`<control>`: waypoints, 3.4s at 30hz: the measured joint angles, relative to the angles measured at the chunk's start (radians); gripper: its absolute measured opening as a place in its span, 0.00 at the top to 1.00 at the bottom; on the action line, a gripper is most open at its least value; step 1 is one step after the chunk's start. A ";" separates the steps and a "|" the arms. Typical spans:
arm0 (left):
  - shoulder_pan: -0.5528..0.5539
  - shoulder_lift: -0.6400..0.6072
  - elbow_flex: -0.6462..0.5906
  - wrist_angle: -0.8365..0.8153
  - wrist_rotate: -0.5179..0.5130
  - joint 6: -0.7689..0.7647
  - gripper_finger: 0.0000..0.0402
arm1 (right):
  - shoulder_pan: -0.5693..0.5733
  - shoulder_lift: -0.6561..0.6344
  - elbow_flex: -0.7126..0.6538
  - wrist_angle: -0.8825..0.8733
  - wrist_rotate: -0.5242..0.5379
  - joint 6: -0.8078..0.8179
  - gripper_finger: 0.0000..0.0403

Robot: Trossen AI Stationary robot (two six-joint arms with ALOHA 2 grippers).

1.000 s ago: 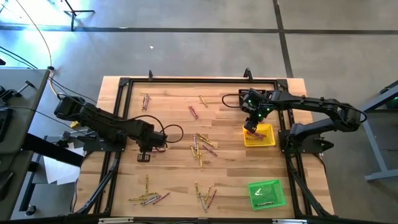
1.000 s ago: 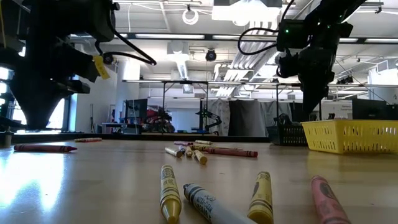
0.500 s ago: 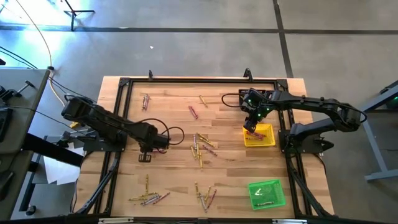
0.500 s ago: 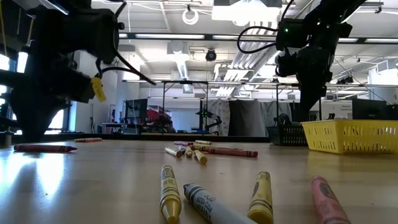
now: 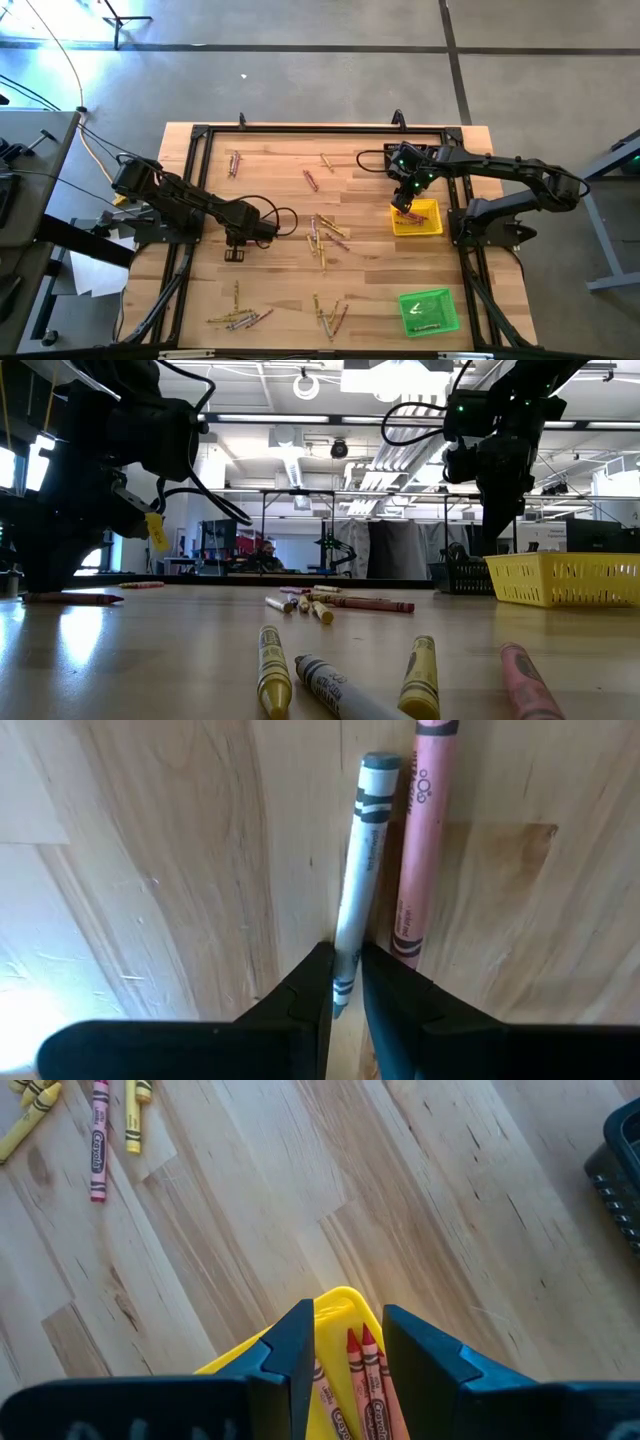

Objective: Sort crayons
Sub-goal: Put the gray crayon into the green bin

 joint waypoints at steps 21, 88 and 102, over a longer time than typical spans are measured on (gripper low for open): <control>0.204 0.031 0.012 0.021 0.073 -0.206 0.99 | 0.000 0.000 0.000 0.020 0.001 -0.003 0.73; 0.550 -0.020 0.509 0.967 -0.141 -0.433 1.00 | -0.122 0.079 0.323 0.847 0.012 0.413 0.57; 0.525 -0.020 0.510 1.068 -0.039 -0.417 1.00 | -0.036 0.138 0.325 0.885 0.090 0.643 0.53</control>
